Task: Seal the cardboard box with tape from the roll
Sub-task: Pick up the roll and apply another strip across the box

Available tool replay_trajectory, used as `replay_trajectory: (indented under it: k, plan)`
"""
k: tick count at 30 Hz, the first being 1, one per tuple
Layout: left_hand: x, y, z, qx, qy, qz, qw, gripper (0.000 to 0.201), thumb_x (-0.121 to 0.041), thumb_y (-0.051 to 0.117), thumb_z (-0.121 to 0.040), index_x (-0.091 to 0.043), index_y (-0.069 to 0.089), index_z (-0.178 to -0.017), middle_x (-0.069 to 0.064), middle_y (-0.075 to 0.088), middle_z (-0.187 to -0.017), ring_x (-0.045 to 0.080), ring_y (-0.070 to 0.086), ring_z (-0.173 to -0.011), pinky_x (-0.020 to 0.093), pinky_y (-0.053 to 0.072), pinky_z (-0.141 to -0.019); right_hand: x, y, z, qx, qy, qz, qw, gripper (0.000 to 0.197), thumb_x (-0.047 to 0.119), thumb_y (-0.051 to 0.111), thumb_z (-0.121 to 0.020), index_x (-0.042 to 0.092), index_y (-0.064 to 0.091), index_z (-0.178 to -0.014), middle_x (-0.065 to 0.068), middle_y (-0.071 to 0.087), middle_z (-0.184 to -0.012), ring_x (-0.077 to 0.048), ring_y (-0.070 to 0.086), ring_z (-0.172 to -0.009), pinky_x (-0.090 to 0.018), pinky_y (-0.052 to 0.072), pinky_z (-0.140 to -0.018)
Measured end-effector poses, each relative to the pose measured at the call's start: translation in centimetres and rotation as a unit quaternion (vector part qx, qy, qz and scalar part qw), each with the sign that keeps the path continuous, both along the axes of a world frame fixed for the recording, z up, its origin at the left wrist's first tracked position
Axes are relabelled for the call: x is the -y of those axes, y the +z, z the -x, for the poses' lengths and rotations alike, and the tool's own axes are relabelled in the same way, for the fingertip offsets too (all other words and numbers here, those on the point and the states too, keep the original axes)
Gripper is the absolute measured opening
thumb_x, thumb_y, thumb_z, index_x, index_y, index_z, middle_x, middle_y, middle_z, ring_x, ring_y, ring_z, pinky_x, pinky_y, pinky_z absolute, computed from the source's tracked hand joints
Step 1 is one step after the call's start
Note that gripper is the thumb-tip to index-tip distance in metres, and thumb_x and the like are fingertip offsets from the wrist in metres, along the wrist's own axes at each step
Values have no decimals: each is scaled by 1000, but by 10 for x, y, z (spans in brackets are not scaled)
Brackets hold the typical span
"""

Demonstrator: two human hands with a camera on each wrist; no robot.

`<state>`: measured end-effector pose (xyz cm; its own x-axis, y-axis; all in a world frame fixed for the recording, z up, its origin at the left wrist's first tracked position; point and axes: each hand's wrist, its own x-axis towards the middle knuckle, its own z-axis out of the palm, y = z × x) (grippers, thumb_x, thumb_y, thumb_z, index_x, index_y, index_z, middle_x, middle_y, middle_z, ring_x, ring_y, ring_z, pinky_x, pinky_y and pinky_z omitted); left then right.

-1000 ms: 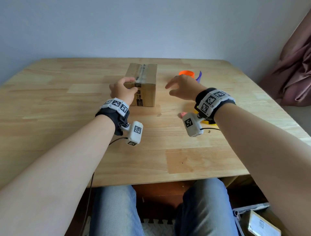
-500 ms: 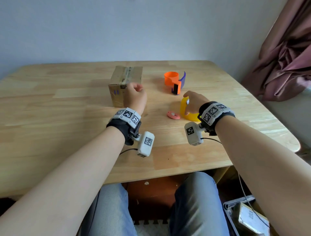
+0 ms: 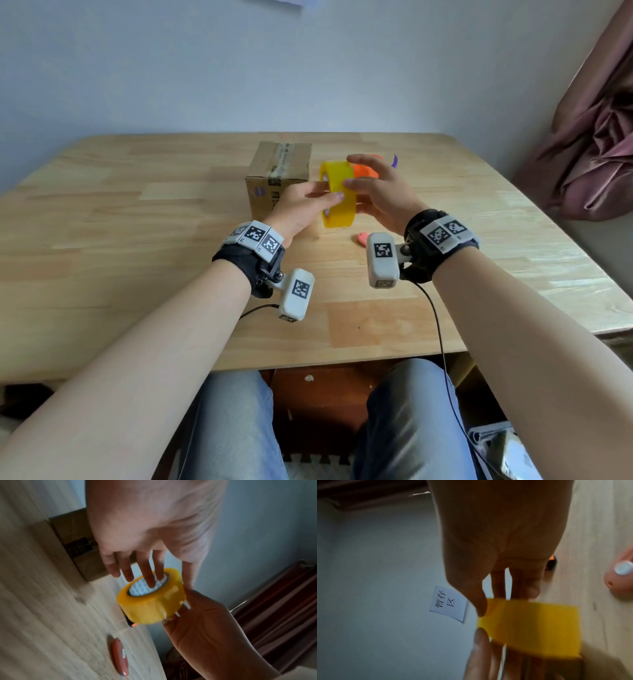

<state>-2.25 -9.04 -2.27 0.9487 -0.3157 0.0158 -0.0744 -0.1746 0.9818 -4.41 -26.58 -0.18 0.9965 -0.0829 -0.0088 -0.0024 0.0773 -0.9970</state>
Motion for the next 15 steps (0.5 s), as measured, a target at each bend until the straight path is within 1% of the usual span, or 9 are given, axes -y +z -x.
replay_trajectory:
  k: [2, 3, 4, 5, 7, 8, 10, 12, 15]
  plan:
    - [-10, -1, 4, 17, 9, 6, 1000, 26, -31, 77, -88, -21, 74, -112, -1, 77, -105, 10, 71, -91, 21, 53, -69, -15, -6, 1, 7, 40, -9, 999, 44, -3, 65, -95, 15, 58, -134, -14, 71, -98, -31, 71, -80, -44, 62, -73]
    - [-16, -4, 5, 28, 23, 5, 999, 24, -30, 78, -87, -21, 74, -109, 0, 77, -105, 12, 72, -92, 24, 57, -73, -21, -8, 1, 6, 52, 7, 999, 43, 1, 66, -95, 15, 58, -135, -16, 72, -99, -34, 72, -81, -47, 62, -77]
    - [-23, -8, 6, 37, 34, -1, 999, 26, -30, 80, -85, -20, 75, -108, 0, 78, -104, 13, 73, -95, 28, 59, -80, -26, -8, 2, 4, 56, 43, 997, 41, 7, 67, -96, 17, 58, -136, -17, 75, -99, -36, 75, -81, -50, 63, -80]
    - [-29, -12, 6, 41, 38, -8, 998, 30, -31, 82, -82, -19, 76, -109, -1, 78, -104, 13, 73, -97, 32, 59, -85, -29, -8, 1, 3, 55, 97, 994, 41, 15, 68, -97, 18, 58, -136, -17, 76, -95, -37, 77, -79, -52, 64, -78]
    - [-39, -19, 9, 43, 28, -25, 998, 34, -30, 85, -79, -17, 77, -109, -1, 79, -104, 15, 73, -99, 36, 58, -91, -34, -5, -1, 7, 49, 215, 975, 45, 32, 68, -97, 21, 55, -139, -15, 78, -87, -34, 78, -71, -49, 65, -69]
    - [-43, -21, 11, 45, 22, -32, 998, 31, -28, 85, -78, -17, 77, -107, -1, 79, -103, 15, 73, -99, 37, 58, -91, -36, -4, -2, 8, 50, 262, 964, 48, 38, 67, -96, 23, 54, -140, -14, 78, -86, -32, 78, -69, -46, 66, -65]
    - [-50, -25, 13, 46, 15, -40, 998, 24, -24, 85, -78, -21, 76, -101, 0, 78, -102, 16, 73, -99, 36, 58, -91, -40, -2, -4, 3, 65, 318, 946, 51, 44, 66, -96, 23, 56, -141, -12, 77, -93, -30, 77, -73, -41, 65, -60]
    - [-55, -27, 15, 43, 10, -42, 998, 22, -22, 85, -79, -22, 75, -99, -1, 78, -102, 17, 72, -99, 35, 58, -89, -42, -3, -7, 0, 72, 341, 937, 51, 46, 68, -94, 18, 62, -137, -9, 77, -99, -26, 78, -76, -38, 65, -59]
    - [-57, -29, 17, 37, 6, -44, 998, 26, -21, 86, -78, -21, 73, -100, -1, 76, -103, 14, 70, -97, 31, 58, -85, -42, -4, -12, -4, 60, 342, 938, 43, 44, 70, -93, 17, 69, -126, -6, 76, -100, -22, 78, -75, -39, 65, -59]
